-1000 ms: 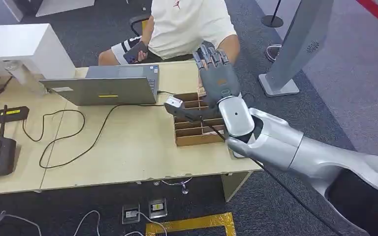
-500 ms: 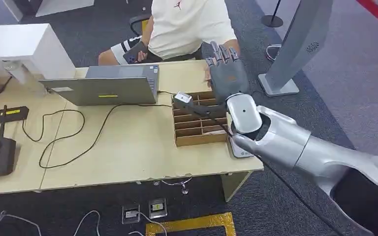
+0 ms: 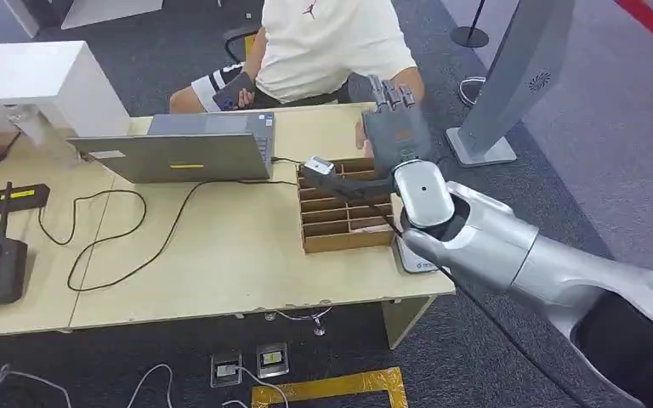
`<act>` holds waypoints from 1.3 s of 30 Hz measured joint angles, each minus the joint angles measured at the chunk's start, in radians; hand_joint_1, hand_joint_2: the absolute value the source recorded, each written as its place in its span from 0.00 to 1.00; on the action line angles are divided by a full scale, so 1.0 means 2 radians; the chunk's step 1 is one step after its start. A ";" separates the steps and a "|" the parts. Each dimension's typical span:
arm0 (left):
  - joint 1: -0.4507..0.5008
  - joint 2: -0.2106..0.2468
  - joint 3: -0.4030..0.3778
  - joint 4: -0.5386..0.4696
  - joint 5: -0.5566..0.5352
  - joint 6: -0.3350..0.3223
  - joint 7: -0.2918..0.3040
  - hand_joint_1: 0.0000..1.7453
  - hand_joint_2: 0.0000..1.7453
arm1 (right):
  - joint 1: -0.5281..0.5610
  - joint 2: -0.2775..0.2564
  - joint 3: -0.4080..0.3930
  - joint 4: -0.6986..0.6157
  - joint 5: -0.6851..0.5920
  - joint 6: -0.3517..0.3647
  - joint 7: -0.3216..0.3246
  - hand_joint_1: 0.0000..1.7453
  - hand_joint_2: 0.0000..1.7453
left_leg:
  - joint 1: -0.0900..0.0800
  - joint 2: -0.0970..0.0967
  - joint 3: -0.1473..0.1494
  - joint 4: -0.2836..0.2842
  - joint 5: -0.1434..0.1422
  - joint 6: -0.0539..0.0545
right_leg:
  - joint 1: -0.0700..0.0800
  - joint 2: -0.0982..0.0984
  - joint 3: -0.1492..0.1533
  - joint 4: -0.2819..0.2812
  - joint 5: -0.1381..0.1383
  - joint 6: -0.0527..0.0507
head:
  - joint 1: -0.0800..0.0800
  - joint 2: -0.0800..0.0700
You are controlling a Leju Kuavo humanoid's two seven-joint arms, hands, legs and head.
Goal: Pass the card to the sensor for recognition and then transmit it.
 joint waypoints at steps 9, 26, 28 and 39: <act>-0.002 0.002 -0.002 0.000 0.000 0.000 0.016 0.00 0.00 | 0.016 -0.002 0.000 0.000 -0.020 -0.011 0.000 1.00 1.00 | 0.000 0.000 0.000 0.000 0.000 0.000 | 0.000 0.000 0.000 0.000 0.000 0.000 | 0.000 0.000; -0.014 0.017 -0.022 0.000 0.000 0.000 0.032 0.00 0.00 | 0.096 -0.048 -0.082 -0.031 -0.029 -0.039 0.000 1.00 1.00 | 0.000 0.000 0.000 0.000 0.000 0.000 | 0.000 0.000 0.000 -0.001 0.000 0.000 | 0.000 0.000; -0.014 0.018 -0.025 0.000 0.000 0.000 0.036 0.00 0.00 | 0.105 -0.053 -0.095 -0.035 -0.024 -0.042 0.000 1.00 1.00 | 0.000 0.000 0.000 0.000 0.000 0.000 | 0.000 0.000 0.000 -0.001 0.000 0.000 | 0.000 0.000; -0.015 0.018 -0.031 0.000 0.000 0.000 0.046 0.00 0.00 | 0.194 -0.082 -0.217 -0.062 0.004 -0.053 0.000 1.00 1.00 | 0.000 0.000 0.000 0.000 0.000 0.000 | 0.000 0.000 0.001 -0.001 0.000 0.000 | 0.000 0.000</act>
